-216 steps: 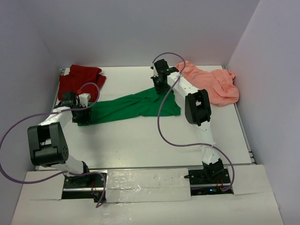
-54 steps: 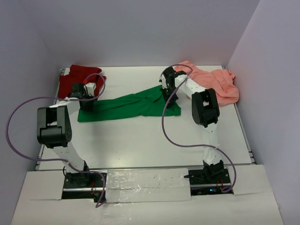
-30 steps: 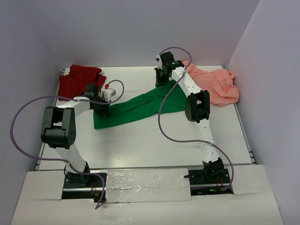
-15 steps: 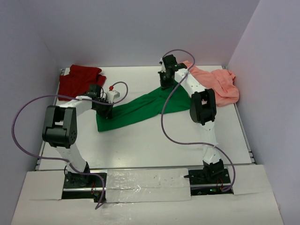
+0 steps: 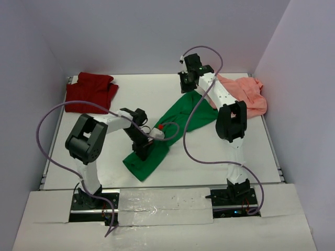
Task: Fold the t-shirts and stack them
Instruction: Fold the tshirt
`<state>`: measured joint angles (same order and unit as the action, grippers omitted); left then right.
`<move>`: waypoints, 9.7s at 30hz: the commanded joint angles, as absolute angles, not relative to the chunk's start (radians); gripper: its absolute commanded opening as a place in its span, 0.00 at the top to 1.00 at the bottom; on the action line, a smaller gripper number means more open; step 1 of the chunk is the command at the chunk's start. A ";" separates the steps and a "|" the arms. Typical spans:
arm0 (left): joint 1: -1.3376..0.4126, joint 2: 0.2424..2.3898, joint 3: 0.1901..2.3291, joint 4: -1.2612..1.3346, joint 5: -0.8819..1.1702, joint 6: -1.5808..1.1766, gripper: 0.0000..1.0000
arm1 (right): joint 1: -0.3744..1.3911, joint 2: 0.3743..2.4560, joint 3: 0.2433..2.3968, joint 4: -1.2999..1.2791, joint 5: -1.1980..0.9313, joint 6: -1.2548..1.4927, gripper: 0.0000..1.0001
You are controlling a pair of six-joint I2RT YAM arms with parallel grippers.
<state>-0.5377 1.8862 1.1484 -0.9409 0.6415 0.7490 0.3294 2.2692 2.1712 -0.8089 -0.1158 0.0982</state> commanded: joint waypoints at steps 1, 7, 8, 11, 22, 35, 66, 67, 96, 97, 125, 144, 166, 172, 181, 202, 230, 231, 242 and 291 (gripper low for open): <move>-0.623 1.933 1.258 -1.069 0.801 0.853 1.00 | 0.327 2.145 2.171 -0.821 -0.100 0.083 1.00; -0.758 1.983 1.448 -0.987 0.926 0.744 1.00 | 0.324 2.096 2.166 -0.842 -0.097 0.083 1.00; -0.765 1.990 1.475 -0.971 0.954 0.732 1.00 | 0.324 2.092 2.167 -0.850 -0.092 0.087 1.00; -0.799 2.017 1.564 -0.911 0.999 0.664 1.00 | 0.322 2.079 2.155 -0.860 -0.097 0.086 1.00; -0.773 1.868 1.442 -0.132 0.507 0.209 1.00 | 0.322 2.007 2.074 -0.834 -0.130 0.032 1.00; -0.724 2.259 1.848 0.000 0.423 0.126 1.00 | 0.285 1.697 1.809 -0.681 -0.069 -0.064 1.00; -0.657 2.486 2.032 -0.164 0.518 0.063 1.00 | 0.242 1.379 1.614 -0.359 0.344 -0.074 0.31; -0.660 2.487 2.039 -0.172 0.523 0.066 1.00 | 0.242 1.381 1.618 -0.362 0.342 -0.072 0.31; -0.729 2.509 2.152 -0.070 0.441 0.037 1.00 | 0.242 1.367 1.523 -0.350 0.310 -0.083 0.31; -0.738 2.529 2.202 -0.098 0.425 0.049 1.00 | 0.242 1.358 1.523 -0.350 0.308 -0.084 0.31; -0.575 2.661 2.378 -0.276 0.068 -0.034 1.00 | 0.236 1.240 1.532 -0.420 0.180 -0.008 0.31; -0.456 2.539 2.341 -0.037 -0.077 -0.069 1.00 | 0.219 1.190 1.456 -0.405 0.118 0.028 0.31; -0.571 2.506 2.321 -0.304 0.009 -0.083 1.00 | 0.212 1.172 1.447 -0.413 0.086 0.037 0.31; -0.554 2.551 2.327 -0.341 -0.031 -0.100 1.00 | 0.203 1.172 1.447 -0.413 0.078 0.040 0.31; -0.538 2.632 2.361 -0.382 0.006 -0.112 1.00 | 0.195 1.158 1.465 -0.423 0.061 0.054 0.31; -0.371 2.705 2.442 -0.295 -0.049 -0.160 1.00 | 0.143 1.121 1.470 -0.431 -0.029 0.101 0.31; -0.154 1.358 1.363 -0.295 0.048 -0.017 0.16 | 0.543 1.531 1.267 -0.634 -0.423 -0.144 0.31; -0.138 1.303 1.332 -0.298 0.057 -0.011 0.16 | 0.589 1.539 1.255 -0.624 -0.425 -0.147 0.31; 0.126 1.100 1.080 -0.371 0.170 -0.011 0.16 | 0.796 1.631 1.137 -0.578 -0.511 -0.134 0.36; 0.192 0.927 0.974 -0.322 0.189 -0.034 0.16 | 1.249 1.830 1.086 -0.160 0.505 -0.328 1.00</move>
<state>0.1799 0.9333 0.9726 -0.3614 0.1658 -0.0219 1.2354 1.8206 1.0473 -0.1818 0.4885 -0.3061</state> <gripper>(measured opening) 0.840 0.009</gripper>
